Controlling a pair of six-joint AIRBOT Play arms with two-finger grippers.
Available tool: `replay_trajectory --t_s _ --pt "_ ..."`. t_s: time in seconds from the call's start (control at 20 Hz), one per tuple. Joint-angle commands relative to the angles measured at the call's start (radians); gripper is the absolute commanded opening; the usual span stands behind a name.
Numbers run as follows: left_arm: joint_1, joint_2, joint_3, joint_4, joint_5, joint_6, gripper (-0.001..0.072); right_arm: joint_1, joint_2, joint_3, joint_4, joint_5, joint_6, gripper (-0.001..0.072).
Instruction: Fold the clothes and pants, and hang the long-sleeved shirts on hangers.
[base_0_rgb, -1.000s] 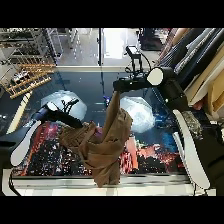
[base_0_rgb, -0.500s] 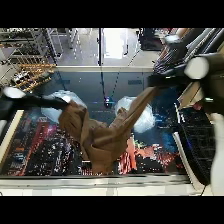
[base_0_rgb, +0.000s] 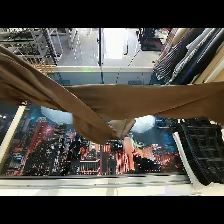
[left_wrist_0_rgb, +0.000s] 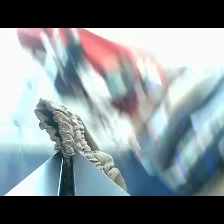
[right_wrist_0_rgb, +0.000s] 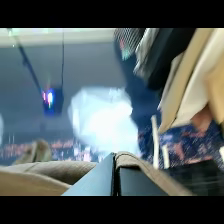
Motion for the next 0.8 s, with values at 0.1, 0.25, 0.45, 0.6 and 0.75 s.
replay_trajectory --t_s 0.1,0.25,0.45,0.6,0.75 --pt "0.23 0.087 0.0 -0.092 0.061 -0.039 0.0012 -0.021 0.092 -0.005 0.047 0.014 -0.071 0.0015" --pt "0.204 0.023 0.0 0.067 -0.052 -0.039 0.0012 -0.02 -0.026 -0.109 0.28 0.016 -0.09 0.0016" --pt "0.205 -0.008 -0.023 0.312 -0.063 -0.039 0.0012 0.02 -0.256 -0.392 0.588 -0.233 -0.133 0.0016" --pt "0.211 -0.021 -0.023 0.463 -0.058 -0.04 0.0012 0.145 -0.398 -0.481 0.583 -0.722 -0.116 0.0015" --pt "0.215 -0.042 -0.023 0.499 -0.057 -0.039 0.0012 0.198 -0.546 -0.404 0.531 -1.083 -0.019 0.0019"
